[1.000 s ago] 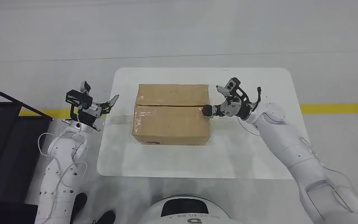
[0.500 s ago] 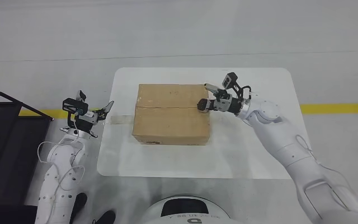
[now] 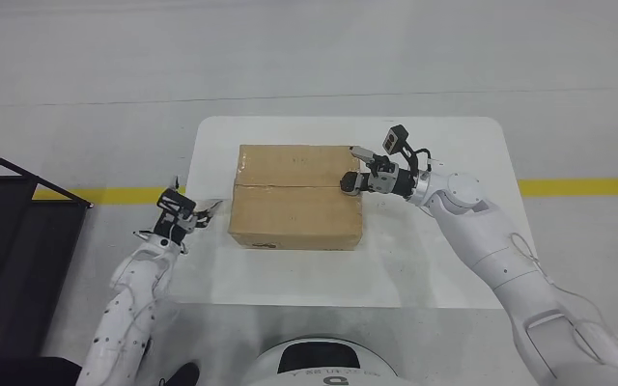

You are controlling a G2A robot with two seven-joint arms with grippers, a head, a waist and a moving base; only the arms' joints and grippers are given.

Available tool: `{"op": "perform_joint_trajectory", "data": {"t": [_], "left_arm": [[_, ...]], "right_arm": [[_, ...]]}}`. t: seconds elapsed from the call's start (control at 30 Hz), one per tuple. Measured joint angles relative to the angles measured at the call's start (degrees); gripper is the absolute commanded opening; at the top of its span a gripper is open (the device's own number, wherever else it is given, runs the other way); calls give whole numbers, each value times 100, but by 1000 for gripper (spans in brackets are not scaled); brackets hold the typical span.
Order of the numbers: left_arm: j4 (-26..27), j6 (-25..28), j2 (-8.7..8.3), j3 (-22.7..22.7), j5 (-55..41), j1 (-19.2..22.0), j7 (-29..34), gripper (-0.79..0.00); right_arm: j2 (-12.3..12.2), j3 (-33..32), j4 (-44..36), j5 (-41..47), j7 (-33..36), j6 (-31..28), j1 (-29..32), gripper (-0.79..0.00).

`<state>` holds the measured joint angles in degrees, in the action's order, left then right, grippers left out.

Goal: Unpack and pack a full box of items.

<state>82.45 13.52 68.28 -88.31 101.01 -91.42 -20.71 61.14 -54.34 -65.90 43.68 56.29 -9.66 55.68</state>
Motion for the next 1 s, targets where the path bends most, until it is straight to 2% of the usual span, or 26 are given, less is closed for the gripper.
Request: {"op": "perform_joint_trajectory", "data": {"t": [0.27, 0.57, 1.0], "left_arm": [[-50, 23, -1, 284, 275, 209, -241, 0], [-1, -8, 13, 551, 424, 423, -131, 0], [-70, -134, 29, 863, 551, 437, -75, 0]], "right_arm": [[0, 0, 0, 0, 0, 0, 0, 0], [0, 0, 0, 0, 0, 0, 0, 0], [0, 0, 0, 0, 0, 0, 0, 0]]}}
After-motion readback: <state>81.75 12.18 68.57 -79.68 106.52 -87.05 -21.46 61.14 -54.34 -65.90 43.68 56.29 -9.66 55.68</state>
